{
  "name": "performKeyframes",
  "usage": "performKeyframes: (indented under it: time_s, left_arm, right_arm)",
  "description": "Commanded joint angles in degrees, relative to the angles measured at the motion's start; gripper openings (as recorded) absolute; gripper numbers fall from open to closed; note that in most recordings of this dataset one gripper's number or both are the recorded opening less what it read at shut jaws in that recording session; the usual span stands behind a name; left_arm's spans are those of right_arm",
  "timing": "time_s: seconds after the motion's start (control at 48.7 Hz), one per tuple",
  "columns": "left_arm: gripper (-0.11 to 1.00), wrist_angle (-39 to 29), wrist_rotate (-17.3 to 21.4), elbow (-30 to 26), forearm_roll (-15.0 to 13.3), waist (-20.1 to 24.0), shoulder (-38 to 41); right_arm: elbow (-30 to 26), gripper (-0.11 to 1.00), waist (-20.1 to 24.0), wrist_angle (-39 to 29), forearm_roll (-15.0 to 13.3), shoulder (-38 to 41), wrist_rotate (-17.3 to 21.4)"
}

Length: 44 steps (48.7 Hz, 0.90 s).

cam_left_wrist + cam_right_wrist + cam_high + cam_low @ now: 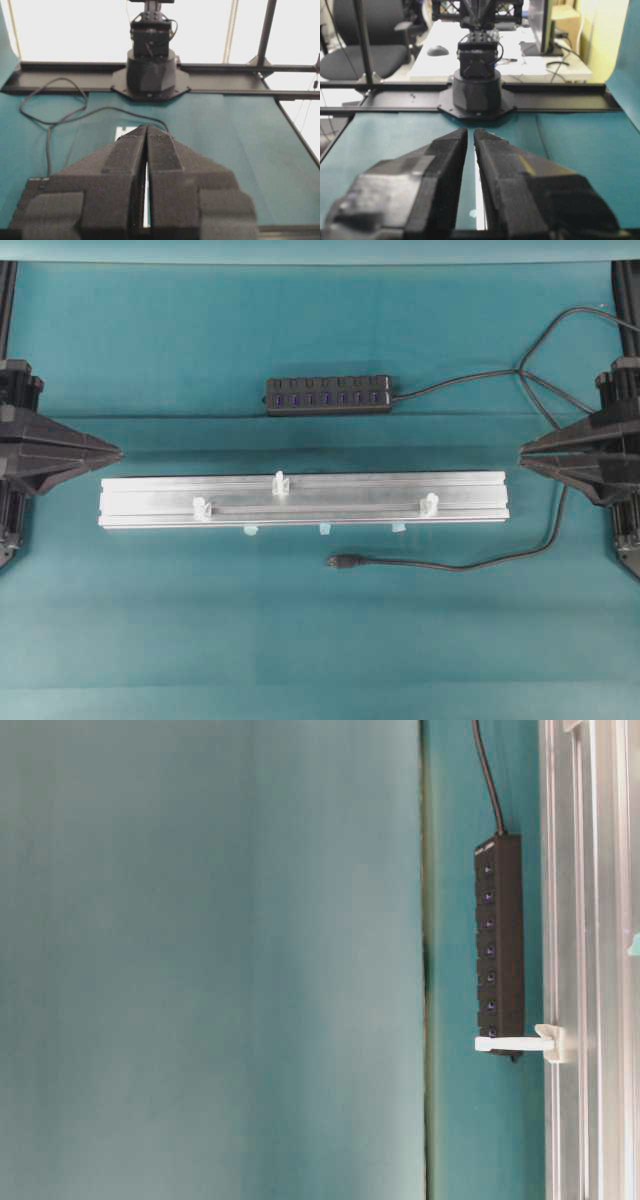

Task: Pass the USB cable through three rings with both arms.
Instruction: 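Move the right gripper over the black USB cable plug near the rail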

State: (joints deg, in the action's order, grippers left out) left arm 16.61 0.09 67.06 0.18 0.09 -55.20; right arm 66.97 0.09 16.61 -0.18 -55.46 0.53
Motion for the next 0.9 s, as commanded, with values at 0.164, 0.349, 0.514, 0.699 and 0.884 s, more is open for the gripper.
performKeyframes:
  time_s: [0.164, 0.349, 0.514, 0.699, 0.884]
  left_arm:
    - [0.02, -0.35, -0.26, -4.75, 0.62, -1.49, 0.88]
    - [0.02, -6.33, -0.62, -7.38, 0.62, -1.49, 3.69]
    - [0.02, -11.16, -0.62, -9.49, 0.70, -1.49, 5.98]
    - [0.02, -13.18, -0.62, -10.63, 0.62, -1.49, 7.47]
    - [0.02, -14.06, -0.53, -10.99, 0.62, -1.49, 9.58]
  right_arm:
    - [-2.72, -0.07, 0.62, -8.44, 0.44, 0.70, 2.37]
    - [-6.50, -0.10, 0.62, -19.86, 0.44, 1.32, 5.45]
    - [-8.96, -0.10, 0.62, -26.19, 0.44, 4.57, 9.14]
    - [-11.34, -0.10, 0.79, -28.65, 0.44, 11.51, 13.80]
    - [-14.77, -0.10, 1.32, -31.99, 0.44, 19.51, 16.44]
